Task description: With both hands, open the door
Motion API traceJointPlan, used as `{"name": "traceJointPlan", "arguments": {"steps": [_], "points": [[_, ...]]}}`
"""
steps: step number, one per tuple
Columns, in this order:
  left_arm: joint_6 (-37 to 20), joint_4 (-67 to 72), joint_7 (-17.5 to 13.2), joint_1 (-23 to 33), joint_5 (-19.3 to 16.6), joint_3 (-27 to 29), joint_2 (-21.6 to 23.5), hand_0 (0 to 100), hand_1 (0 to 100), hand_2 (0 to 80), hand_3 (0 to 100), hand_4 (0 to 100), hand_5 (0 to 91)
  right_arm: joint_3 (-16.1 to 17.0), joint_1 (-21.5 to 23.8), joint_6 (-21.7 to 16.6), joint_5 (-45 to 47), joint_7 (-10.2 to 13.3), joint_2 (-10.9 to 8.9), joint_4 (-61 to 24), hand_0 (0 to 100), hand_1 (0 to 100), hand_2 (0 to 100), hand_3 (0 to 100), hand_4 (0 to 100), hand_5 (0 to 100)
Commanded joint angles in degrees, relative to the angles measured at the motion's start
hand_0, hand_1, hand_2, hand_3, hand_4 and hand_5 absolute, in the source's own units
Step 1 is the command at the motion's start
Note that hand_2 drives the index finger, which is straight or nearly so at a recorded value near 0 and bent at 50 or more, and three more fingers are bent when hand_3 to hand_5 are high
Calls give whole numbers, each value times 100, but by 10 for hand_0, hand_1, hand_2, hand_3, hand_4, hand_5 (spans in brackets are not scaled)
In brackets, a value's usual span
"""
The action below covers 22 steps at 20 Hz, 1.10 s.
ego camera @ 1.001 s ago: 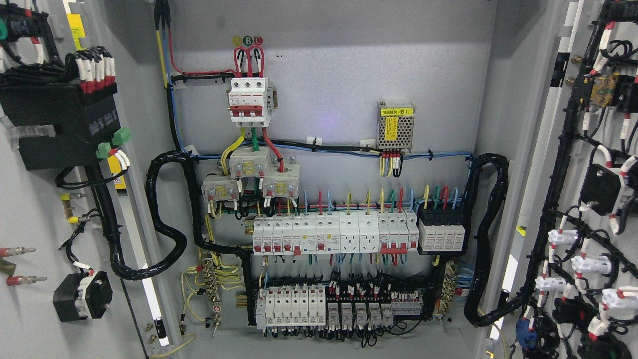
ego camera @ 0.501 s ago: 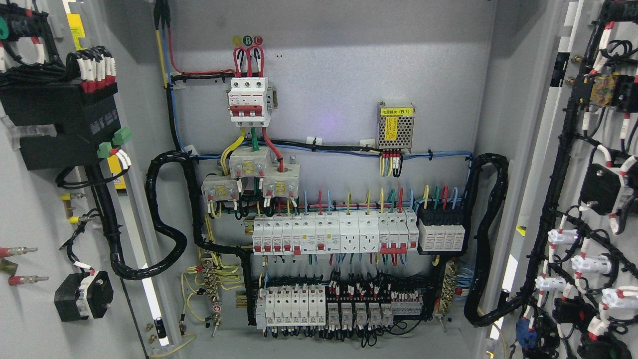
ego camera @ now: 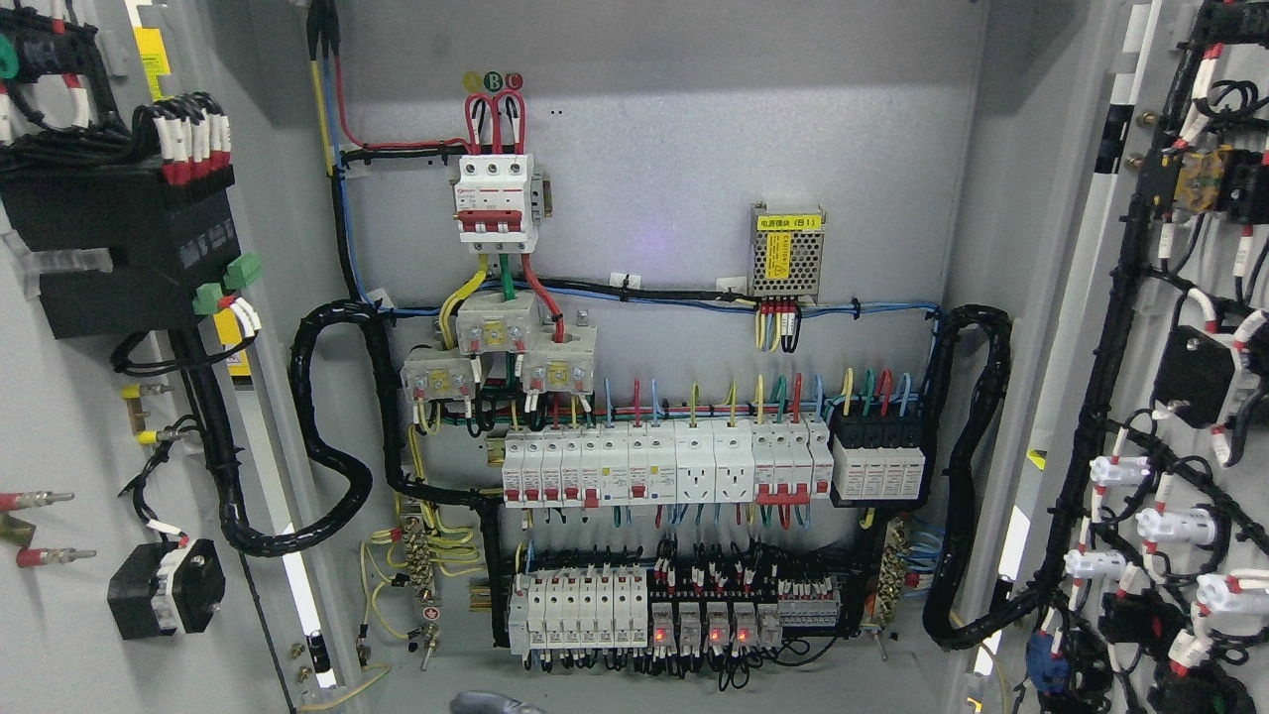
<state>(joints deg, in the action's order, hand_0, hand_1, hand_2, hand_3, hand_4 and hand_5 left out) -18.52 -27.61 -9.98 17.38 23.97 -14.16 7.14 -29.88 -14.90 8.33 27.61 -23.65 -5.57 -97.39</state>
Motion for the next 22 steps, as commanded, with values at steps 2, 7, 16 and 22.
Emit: {"name": "traceJointPlan", "arguments": {"steps": [2,7,16,22], "points": [[164,-4713,-12,1134,-16,440,508,371,212,0,157,0,0,1405,1435,-646,-10,97,-1155,-1184,215,67,0,0,0,0],[287,-6552,-117,1602,-716,642,499,363,212,13,148,0,0,2108,2622,-1578,-1,97,-1297,-1633,215,68,0,0,0,0],[270,-8663,-1208,1576,-939,941,350,238,94,6,68,0,0,2935,4319,-3037,16,97,-1543,-2117,216,67,0,0,0,0],[-2,-9087,-1243,1243,-921,1125,332,169,43,2,38,0,0,3445,4654,-3592,43,106,-1543,-2179,215,68,0,0,0,0]]}}
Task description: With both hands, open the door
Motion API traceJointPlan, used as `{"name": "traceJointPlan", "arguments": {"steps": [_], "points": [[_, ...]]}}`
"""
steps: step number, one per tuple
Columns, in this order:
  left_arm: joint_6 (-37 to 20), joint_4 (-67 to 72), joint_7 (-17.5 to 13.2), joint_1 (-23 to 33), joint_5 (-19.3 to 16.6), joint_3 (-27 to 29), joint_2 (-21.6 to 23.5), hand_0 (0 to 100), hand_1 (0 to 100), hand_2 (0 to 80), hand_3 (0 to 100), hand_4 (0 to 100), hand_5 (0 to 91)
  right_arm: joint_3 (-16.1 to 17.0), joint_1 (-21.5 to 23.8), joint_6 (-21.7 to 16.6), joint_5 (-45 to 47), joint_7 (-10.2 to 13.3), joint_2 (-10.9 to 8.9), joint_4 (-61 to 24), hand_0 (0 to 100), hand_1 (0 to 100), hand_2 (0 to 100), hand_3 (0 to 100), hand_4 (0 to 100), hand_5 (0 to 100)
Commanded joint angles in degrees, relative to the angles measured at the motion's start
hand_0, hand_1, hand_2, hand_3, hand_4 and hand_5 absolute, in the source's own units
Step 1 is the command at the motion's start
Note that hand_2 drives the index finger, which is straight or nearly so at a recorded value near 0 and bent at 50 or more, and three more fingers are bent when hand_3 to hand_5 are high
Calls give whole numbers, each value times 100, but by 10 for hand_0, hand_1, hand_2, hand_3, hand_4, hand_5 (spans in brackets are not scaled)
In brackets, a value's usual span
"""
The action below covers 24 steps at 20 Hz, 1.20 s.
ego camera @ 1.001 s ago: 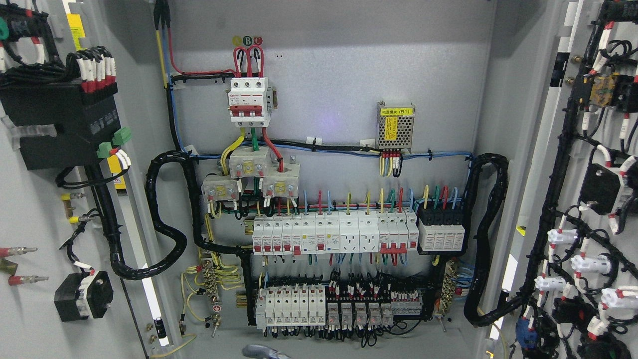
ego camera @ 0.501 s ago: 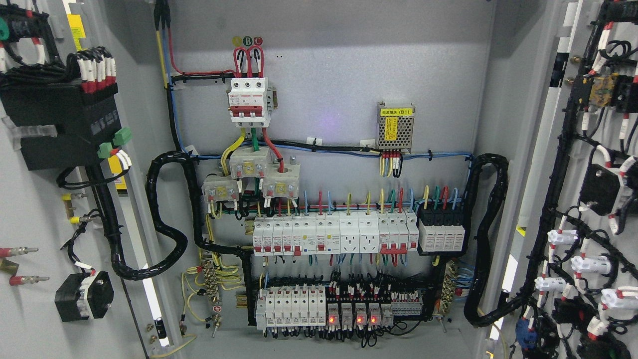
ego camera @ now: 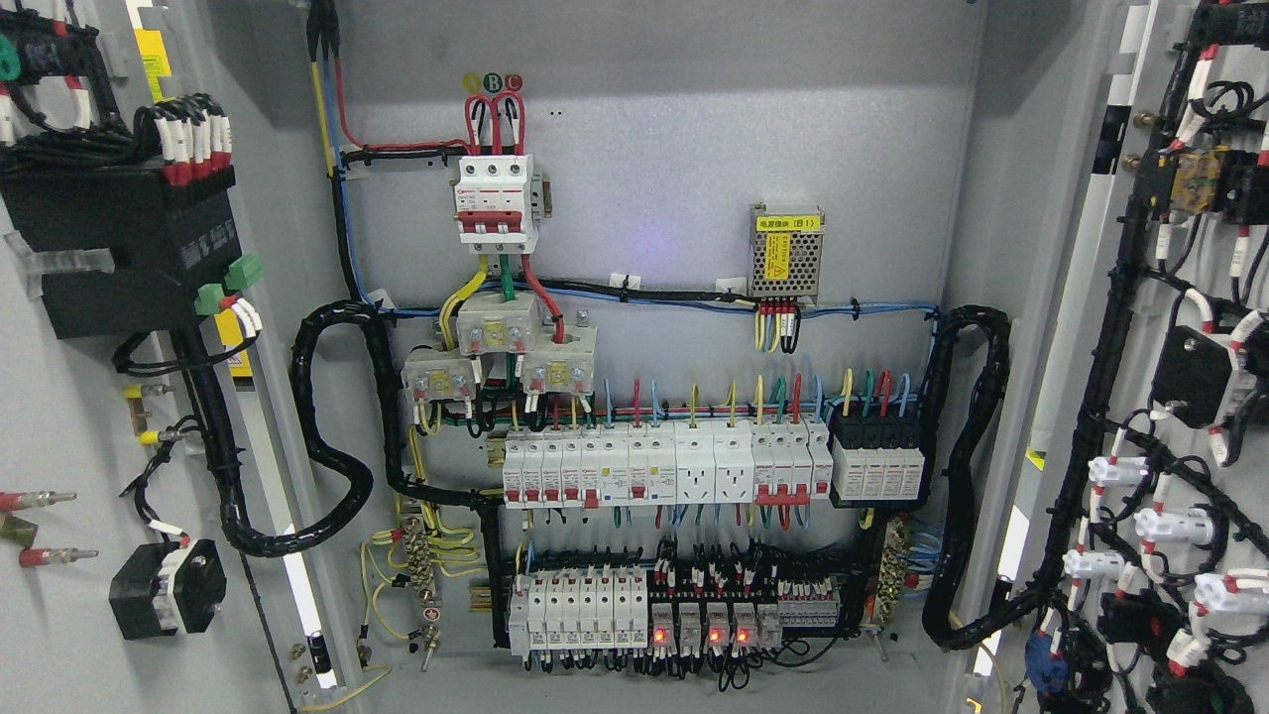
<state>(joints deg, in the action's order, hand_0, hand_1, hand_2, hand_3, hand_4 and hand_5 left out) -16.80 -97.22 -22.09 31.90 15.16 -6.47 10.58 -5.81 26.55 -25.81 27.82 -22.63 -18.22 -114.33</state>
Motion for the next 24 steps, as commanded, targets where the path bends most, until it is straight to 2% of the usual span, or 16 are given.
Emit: {"name": "traceJointPlan", "arguments": {"steps": [1,4,8,10,13,15,19,22,24], "points": [[-296,-2135,-67,-341,-31,409,-12,158,38,5,37,0,0,1073,509,-179,21,5,-278,-519,215,68,0,0,0,0],[-412,-2196,-260,-649,-31,532,-12,115,19,10,36,0,0,1117,439,-188,30,5,-287,-537,215,67,0,0,0,0],[-412,-2205,-270,-738,4,550,-12,76,11,2,25,0,0,1126,203,-222,39,13,-304,-555,215,67,0,0,0,0],[-421,-2205,-270,-738,48,612,-21,74,12,2,22,0,0,1126,158,-511,39,74,-348,-555,215,67,0,0,0,0],[-482,-2205,-270,-738,232,717,-65,71,15,3,29,0,0,1126,26,-741,39,364,-410,-555,214,68,0,0,0,0],[-500,-2214,-270,-746,364,752,-56,70,15,5,31,0,0,1179,-9,-741,39,426,-454,-555,214,68,0,0,0,0],[-544,-2214,-270,-738,627,884,-65,68,0,7,34,0,0,1170,-123,-741,39,426,-524,-555,214,69,0,0,0,0],[-544,-2214,-270,-738,970,1121,-56,66,0,8,30,0,0,1153,-281,-741,39,426,-647,-555,214,69,0,0,0,0],[-544,-2214,-278,-738,1251,1331,-13,63,0,10,33,5,0,1161,-308,-741,39,426,-656,-555,214,69,0,0,0,0]]}}
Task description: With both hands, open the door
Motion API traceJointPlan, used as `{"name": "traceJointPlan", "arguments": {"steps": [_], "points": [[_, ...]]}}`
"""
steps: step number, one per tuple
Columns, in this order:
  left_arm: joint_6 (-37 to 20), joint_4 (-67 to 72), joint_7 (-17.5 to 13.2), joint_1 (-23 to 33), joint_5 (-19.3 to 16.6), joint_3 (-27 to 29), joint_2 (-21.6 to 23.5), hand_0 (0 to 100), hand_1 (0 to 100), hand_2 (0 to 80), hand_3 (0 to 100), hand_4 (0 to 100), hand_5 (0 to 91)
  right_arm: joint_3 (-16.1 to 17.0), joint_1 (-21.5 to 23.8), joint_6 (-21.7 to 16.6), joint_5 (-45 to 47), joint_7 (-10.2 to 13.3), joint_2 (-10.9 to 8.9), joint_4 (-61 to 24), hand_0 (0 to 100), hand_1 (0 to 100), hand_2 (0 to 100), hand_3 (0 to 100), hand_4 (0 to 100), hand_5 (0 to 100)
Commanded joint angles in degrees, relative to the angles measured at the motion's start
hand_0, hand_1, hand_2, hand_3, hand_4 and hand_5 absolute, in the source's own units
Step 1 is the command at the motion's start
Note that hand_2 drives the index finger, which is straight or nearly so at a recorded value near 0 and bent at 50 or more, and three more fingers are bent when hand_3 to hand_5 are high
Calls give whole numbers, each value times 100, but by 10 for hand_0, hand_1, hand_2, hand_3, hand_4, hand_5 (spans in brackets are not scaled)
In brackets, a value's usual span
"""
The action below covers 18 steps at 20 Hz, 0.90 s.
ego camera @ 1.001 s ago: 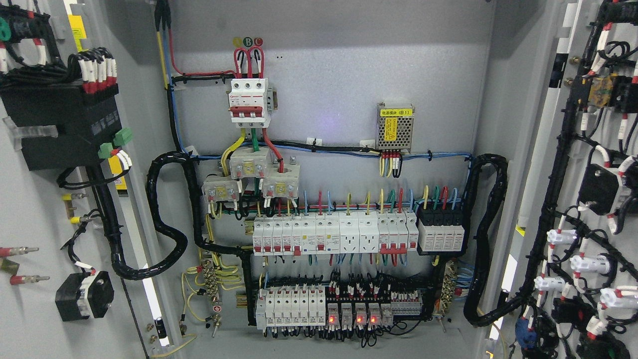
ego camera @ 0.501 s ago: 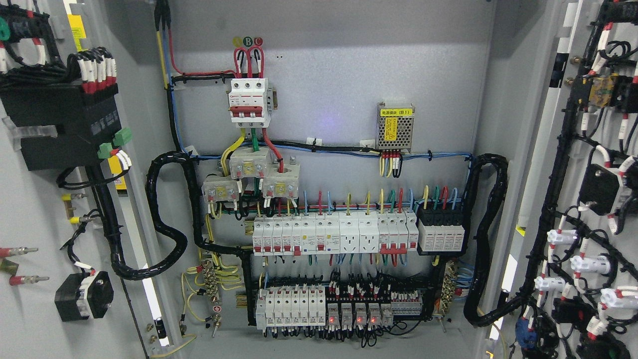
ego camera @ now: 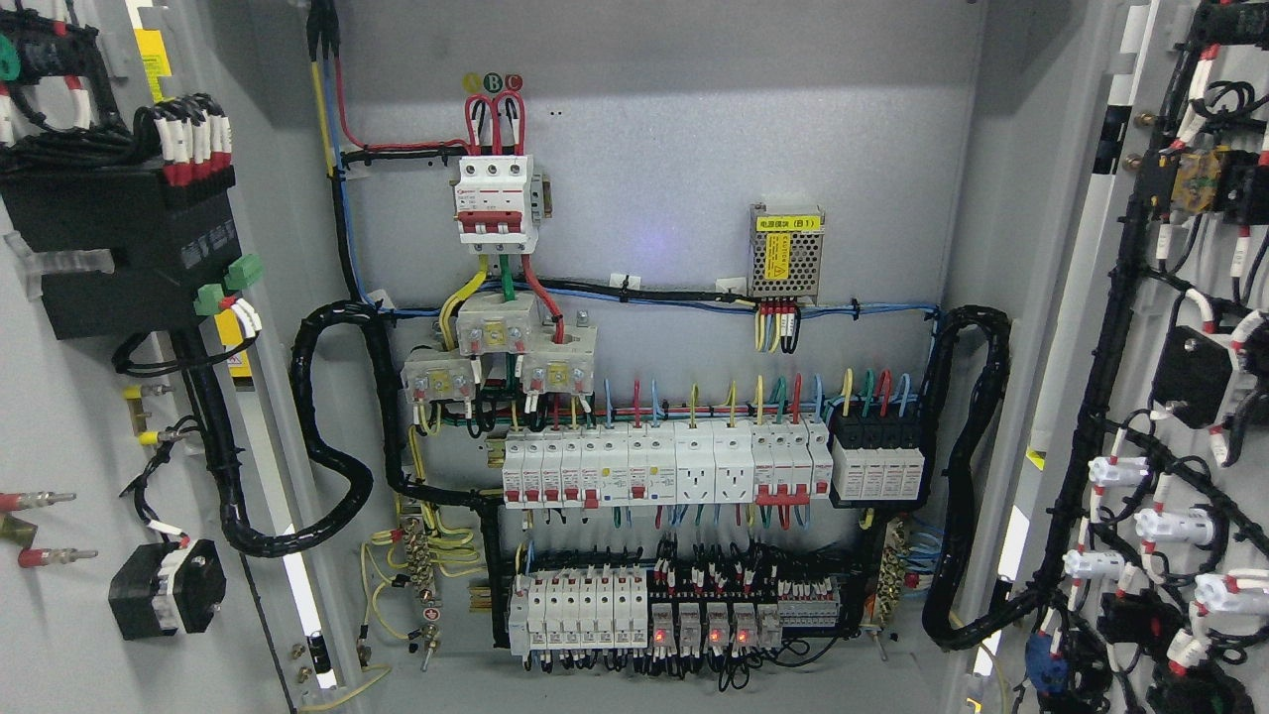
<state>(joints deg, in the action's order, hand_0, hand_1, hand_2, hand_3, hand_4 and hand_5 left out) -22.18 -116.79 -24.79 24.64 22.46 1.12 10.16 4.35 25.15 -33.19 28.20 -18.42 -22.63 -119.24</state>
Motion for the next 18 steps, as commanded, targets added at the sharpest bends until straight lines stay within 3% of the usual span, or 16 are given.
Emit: {"name": "traceJointPlan", "arguments": {"steps": [1,5,18], "points": [[-5,-256,-61,-4,575,669,47,52,4,20,36,10,0,154,-186,6,1,6,-216,-64,214,68,0,0,0,0],[-5,-256,-395,58,663,950,13,27,21,40,77,39,0,172,-186,6,10,6,-198,-64,214,69,0,0,0,0],[12,-247,-483,366,997,1495,-14,2,48,62,118,55,0,409,-116,164,818,14,-154,-55,215,69,0,0,0,0]]}}
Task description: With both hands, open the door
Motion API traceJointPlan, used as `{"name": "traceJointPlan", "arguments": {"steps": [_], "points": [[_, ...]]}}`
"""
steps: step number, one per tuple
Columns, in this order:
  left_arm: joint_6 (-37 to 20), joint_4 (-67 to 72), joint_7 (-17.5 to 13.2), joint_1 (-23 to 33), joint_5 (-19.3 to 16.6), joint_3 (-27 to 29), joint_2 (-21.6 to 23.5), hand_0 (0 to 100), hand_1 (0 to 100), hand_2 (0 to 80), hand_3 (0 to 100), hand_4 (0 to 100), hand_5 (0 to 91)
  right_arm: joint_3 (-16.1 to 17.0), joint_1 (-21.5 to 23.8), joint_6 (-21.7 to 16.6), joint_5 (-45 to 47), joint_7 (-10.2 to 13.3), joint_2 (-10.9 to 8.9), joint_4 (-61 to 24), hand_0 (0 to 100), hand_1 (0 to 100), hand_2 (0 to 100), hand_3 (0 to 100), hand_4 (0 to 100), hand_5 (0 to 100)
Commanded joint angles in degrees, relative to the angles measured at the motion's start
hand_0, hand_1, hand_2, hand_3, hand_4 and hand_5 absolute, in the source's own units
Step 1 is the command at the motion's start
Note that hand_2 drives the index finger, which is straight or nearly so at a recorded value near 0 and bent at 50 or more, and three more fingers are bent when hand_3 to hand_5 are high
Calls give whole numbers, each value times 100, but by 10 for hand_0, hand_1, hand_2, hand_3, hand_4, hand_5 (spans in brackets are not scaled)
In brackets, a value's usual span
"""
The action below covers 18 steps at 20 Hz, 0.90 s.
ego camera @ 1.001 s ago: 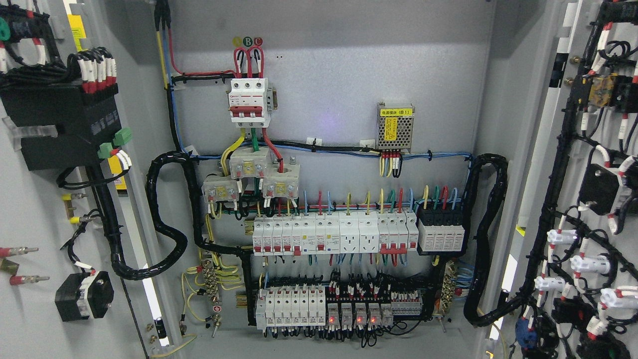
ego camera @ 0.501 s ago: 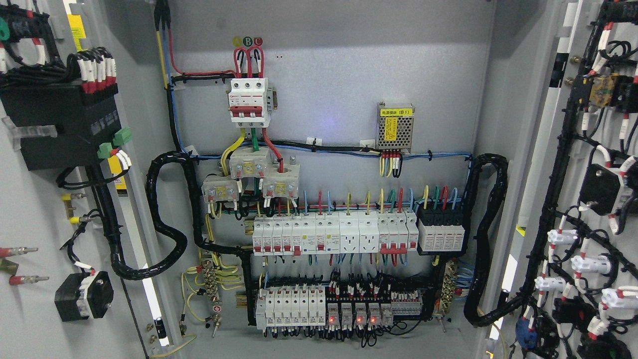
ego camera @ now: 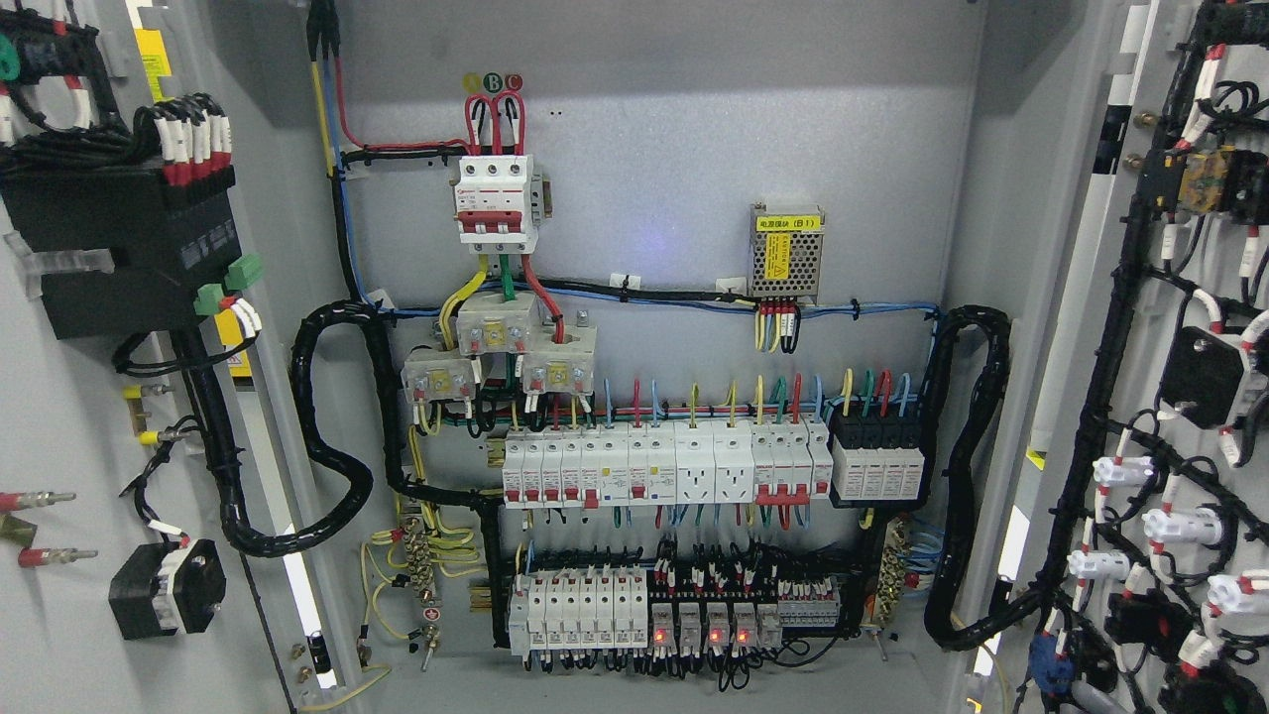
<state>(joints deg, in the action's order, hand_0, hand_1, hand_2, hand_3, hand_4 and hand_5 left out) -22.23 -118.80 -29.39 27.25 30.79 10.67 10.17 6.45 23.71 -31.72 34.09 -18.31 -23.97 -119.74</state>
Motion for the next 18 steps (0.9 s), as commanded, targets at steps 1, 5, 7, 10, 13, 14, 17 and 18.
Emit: {"name": "traceJointPlan", "arguments": {"steps": [1,5,7,10,13,14,17,18], "points": [[17,-38,-49,105,181,593,-15,1,49,64,121,57,0,225,28,8,229,3,-11,-5,215,69,0,0,0,0],[69,-21,-154,105,488,944,3,0,52,66,135,61,0,322,133,8,264,-6,24,-5,214,68,0,0,0,0],[209,-12,-286,97,664,1208,20,0,52,67,150,68,0,418,168,0,273,-6,85,-5,214,69,0,0,0,0],[735,32,-584,53,1059,1743,29,0,56,76,180,74,0,542,177,0,273,-6,182,-5,214,69,0,0,0,0],[1289,242,-988,-52,1419,2271,90,2,56,105,236,100,0,665,195,-9,273,-6,270,-5,214,67,0,0,0,0],[1422,339,-1138,-131,1481,2412,134,3,55,110,251,104,0,700,204,-27,273,-6,288,-5,214,67,0,0,0,0],[1563,620,-1402,-237,1535,2755,205,5,74,129,301,127,0,805,256,-44,273,-6,332,-5,215,67,0,0,0,0],[1564,664,-1411,-255,1561,2852,214,2,79,131,314,130,0,832,265,-44,273,-6,332,-5,215,67,0,0,0,0]]}}
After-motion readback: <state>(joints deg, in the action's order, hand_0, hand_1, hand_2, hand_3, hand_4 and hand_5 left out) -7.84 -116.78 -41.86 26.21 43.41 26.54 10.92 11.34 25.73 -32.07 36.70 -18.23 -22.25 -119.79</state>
